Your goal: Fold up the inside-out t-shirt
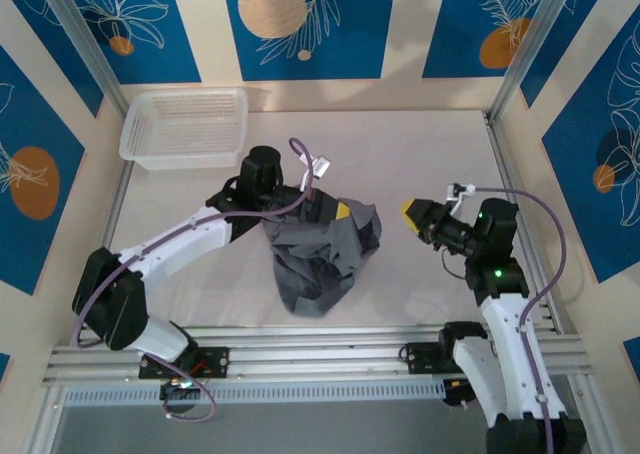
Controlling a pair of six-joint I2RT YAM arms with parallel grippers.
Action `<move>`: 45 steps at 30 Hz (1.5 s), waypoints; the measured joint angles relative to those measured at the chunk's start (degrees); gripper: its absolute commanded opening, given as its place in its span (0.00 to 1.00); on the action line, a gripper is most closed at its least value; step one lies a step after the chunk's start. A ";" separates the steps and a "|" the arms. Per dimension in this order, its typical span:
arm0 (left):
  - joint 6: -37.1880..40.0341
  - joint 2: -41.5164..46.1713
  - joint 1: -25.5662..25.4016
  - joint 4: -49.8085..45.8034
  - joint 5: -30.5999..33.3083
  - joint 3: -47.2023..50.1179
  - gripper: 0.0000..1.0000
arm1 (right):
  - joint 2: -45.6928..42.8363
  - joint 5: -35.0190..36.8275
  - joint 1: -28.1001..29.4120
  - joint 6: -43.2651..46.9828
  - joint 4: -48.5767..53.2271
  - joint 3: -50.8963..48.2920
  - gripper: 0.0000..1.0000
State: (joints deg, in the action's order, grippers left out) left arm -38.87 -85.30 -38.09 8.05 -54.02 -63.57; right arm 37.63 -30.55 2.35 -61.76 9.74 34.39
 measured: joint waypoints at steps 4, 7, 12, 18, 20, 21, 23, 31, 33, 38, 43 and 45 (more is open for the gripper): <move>-0.26 -0.61 -0.02 -0.15 0.00 0.00 0.00 | -0.22 10.03 11.02 7.19 0.68 -2.67 0.50; -0.24 -0.61 0.00 -0.24 0.02 0.00 0.00 | 1.05 17.77 15.39 12.83 -0.50 -5.18 0.57; -0.24 -0.61 0.00 -0.55 0.02 0.00 0.00 | 5.88 23.52 16.41 18.47 -6.69 -8.55 0.30; 1.09 -0.48 0.42 -3.91 1.86 -0.11 0.00 | 11.74 21.49 16.41 18.40 -12.96 -7.93 0.00; 2.32 -0.26 1.70 -7.08 4.33 -0.13 0.00 | 10.36 20.81 16.41 17.51 -13.38 -7.10 0.00; 2.75 -0.26 2.86 -8.37 5.38 -0.13 0.00 | 9.14 20.44 16.41 17.14 -13.51 -6.58 0.00; 2.78 -0.28 5.66 -9.18 6.49 0.37 0.00 | 6.29 19.47 16.35 16.33 -13.84 -5.20 0.00; 1.16 0.11 8.63 -6.80 5.31 2.67 0.00 | 7.21 16.46 14.62 16.13 -14.38 -2.93 0.52; 1.36 1.05 8.57 -6.80 4.94 3.02 0.00 | 11.74 14.14 13.51 15.98 -14.67 -3.02 0.53; 1.40 3.82 8.44 -5.51 3.43 4.59 0.00 | 24.55 6.19 11.58 15.76 -17.68 -2.97 0.60; 1.53 4.26 6.99 -3.54 1.14 5.18 0.00 | 34.51 -1.51 11.78 16.37 -20.26 0.28 0.70; 1.95 4.26 6.03 -3.26 0.50 5.18 0.00 | 36.96 -3.63 12.13 16.39 -21.59 1.97 0.67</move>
State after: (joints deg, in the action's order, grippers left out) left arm -36.93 -81.03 -32.05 4.80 -53.52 -58.39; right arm 74.59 -34.17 14.48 -45.36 -11.86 36.36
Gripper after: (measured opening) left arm 0.053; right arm 0.699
